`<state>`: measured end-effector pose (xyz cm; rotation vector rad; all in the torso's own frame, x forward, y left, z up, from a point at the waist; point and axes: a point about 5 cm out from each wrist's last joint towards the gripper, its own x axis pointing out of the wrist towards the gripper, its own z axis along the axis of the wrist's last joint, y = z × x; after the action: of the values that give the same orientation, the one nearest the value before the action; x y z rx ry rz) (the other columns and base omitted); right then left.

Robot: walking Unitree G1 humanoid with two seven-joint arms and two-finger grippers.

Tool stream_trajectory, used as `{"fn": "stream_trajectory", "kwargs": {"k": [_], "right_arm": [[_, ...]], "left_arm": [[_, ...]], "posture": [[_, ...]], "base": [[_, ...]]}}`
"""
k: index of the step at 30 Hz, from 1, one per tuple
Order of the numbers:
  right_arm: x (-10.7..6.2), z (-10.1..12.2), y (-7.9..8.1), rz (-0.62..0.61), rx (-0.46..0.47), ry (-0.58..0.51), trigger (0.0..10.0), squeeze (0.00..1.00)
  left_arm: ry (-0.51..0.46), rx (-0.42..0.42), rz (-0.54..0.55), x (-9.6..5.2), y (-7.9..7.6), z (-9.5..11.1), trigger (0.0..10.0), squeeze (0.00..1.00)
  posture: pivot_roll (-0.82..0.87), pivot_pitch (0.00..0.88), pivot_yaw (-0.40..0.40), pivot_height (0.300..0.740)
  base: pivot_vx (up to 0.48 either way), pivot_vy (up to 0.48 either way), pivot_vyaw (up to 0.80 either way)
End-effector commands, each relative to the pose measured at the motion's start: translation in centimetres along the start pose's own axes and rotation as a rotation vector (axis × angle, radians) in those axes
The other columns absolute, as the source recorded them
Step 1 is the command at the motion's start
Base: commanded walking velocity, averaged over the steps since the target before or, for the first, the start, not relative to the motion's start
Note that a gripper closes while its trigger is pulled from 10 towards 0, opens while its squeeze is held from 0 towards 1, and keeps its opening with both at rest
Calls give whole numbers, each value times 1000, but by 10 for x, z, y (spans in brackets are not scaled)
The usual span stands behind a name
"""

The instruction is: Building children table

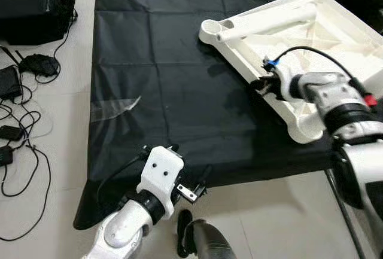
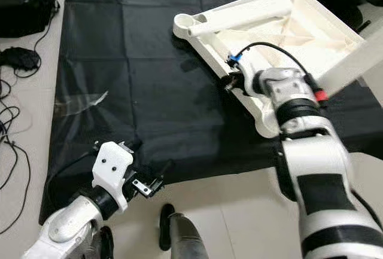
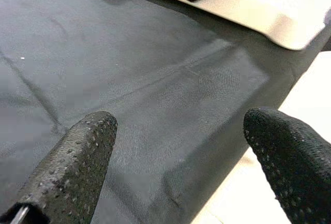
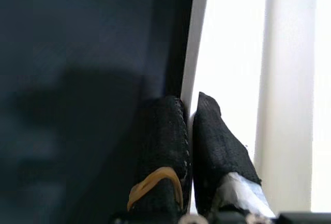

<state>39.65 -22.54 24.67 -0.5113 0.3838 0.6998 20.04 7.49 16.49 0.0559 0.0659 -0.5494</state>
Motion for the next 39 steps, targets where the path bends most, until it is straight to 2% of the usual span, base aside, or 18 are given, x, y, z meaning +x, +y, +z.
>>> {"fn": "stream_trajectory", "kwargs": {"k": [1, 2, 5, 9, 12, 14, 15, 17, 21, 26, 32, 36, 38, 39], "right_arm": [[18, 7, 32, 299, -101, -99, 0, 0], [18, 7, 32, 299, -101, -99, 0, 0], [13, 5, 44, 456, -193, -126, 0, 0], [13, 10, 49, 464, -246, -163, 0, 0], [12, 22, 62, 490, -336, -253, 0, 0], [12, 22, 62, 490, -336, -253, 0, 0], [10, 24, 68, 526, -354, -276, 0, 0], [7, 20, 78, 584, -415, -269, 0, 0], [5, 9, 89, 630, -453, -266, 0, 0], [6, -3, 92, 624, -527, -228, 0, 0], [4, -7, 86, 601, -556, -194, 0, 0], [6, -6, 77, 522, -608, -166, 0, 0], [9, 2, 69, 413, -664, -168, 0, 0], [9, 2, 69, 413, -664, -168, 0, 0]], "left_arm": [[15, -19, -13, 1, -3, -3, 10000, 0], [15, -19, -13, 1, -3, -3, 10000, 0], [10, -10, -9, 4, 1, -2, 10000, 0], [7, -6, -9, 5, 2, -2, 10000, 0], [1, 0, -10, 8, 4, -1, 10000, 0], [1, 0, -10, 8, 4, -1, 10000, 0], [1, 3, -8, 8, 5, -1, 10000, 0], [-2, 7, -1, 9, 7, -1, 10000, 0], [-1, 10, 3, 10, 9, -1, 10000, 0], [-2, 13, 3, 11, 9, -1, 10000, 0], [-1, 14, 6, 11, 11, -2, 10000, 0], [-1, 13, 2, 11, 10, -2, 10000, 0], [-2, 12, -3, 12, 8, -3, 10000, 0], [-2, 12, -3, 12, 8, -3, 10000, 0]], "posture": [[78, 318, -158, 740], [78, 318, -158, 740], [71, 310, -150, 740], [71, 309, -144, 740], [66, 303, -141, 740], [66, 303, -141, 740], [67, 302, -140, 740], [65, 300, -142, 740], [65, 298, -139, 740], [68, 297, -141, 740], [66, 295, -140, 740], [68, 291, -141, 740], [72, 283, -141, 740], [72, 283, -141, 740]], "base": [[0, 0, 0], [0, 0, 0], [0, 0, 0], [0, 0, 0], [0, 0, 0], [0, 0, 0], [0, 0, 0], [0, 0, 0], [0, 0, 0], [0, 0, 0], [0, 0, 0], [0, 0, 0], [0, 0, 0], [0, 0, 0]]}}
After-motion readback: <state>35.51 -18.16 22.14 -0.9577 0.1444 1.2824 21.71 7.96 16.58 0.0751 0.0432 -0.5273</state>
